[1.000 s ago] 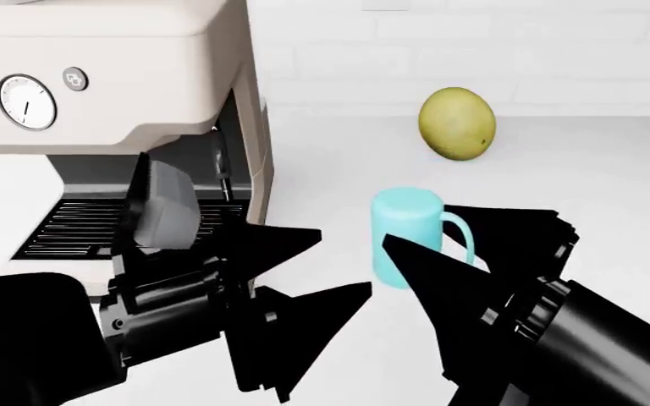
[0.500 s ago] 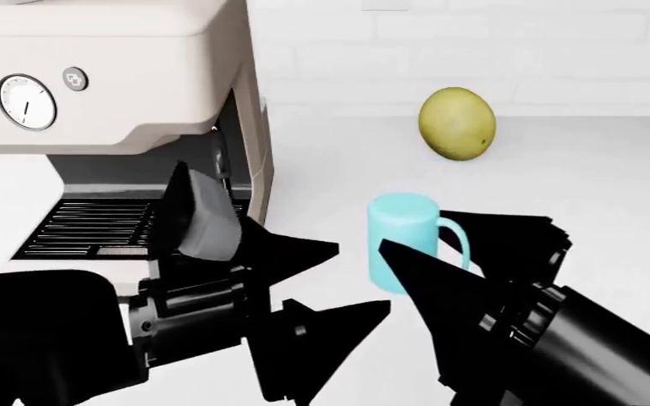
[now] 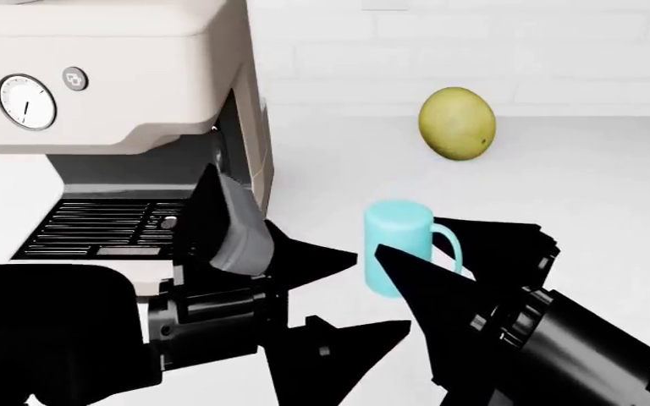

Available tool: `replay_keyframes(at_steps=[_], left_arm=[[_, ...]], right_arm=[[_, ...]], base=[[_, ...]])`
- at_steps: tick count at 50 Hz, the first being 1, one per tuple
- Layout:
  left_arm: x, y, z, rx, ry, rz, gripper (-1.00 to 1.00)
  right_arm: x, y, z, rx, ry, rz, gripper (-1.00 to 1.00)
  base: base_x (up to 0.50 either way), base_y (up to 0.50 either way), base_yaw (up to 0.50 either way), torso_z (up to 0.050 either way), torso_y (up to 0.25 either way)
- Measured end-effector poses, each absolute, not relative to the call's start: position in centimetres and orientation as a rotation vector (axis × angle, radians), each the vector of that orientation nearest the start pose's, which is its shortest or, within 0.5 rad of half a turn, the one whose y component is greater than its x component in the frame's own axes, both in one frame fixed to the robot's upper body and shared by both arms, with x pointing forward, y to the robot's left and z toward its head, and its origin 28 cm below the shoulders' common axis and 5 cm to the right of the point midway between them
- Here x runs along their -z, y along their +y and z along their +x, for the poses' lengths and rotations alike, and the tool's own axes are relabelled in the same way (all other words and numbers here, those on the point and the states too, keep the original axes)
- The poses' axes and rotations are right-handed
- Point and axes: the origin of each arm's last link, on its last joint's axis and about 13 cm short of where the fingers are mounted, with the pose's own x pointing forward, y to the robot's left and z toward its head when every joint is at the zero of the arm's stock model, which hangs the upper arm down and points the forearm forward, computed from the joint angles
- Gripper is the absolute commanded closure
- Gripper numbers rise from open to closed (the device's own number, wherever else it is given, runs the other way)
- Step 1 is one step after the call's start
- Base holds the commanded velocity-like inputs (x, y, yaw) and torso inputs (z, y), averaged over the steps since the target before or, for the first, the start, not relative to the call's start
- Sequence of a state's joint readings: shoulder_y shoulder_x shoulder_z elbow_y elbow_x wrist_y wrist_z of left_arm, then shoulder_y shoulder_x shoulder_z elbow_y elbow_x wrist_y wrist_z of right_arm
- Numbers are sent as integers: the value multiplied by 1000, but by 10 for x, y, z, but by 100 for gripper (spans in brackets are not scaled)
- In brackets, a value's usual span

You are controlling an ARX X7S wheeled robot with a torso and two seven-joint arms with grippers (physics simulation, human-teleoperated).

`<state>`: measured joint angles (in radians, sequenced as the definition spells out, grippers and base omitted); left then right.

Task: A wet mug is on the counter and needs to be dried. Pick it up and place it upside down in the open cabinet.

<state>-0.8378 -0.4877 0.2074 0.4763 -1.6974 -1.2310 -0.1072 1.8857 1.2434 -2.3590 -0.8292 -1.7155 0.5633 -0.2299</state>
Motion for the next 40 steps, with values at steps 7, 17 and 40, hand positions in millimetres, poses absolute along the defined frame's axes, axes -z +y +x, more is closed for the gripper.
replay_keyframes(at_steps=[7,17,40], left_arm=[[-239,198,222,1244,294,-118,-100],[-241,196,224,1249,291,-99,-100],[-243,192,227,1257,289,-69,100]], right_arm=[[-270,-147,165,45,-1232,-2647,100],[-267,-148,165,43,-1224,-2642,100],[-266,-148,162,46,-1207,-2639,100]], base=[[0,0,0,2,1],[0,0,0,0,0],[0,0,0,0,0]])
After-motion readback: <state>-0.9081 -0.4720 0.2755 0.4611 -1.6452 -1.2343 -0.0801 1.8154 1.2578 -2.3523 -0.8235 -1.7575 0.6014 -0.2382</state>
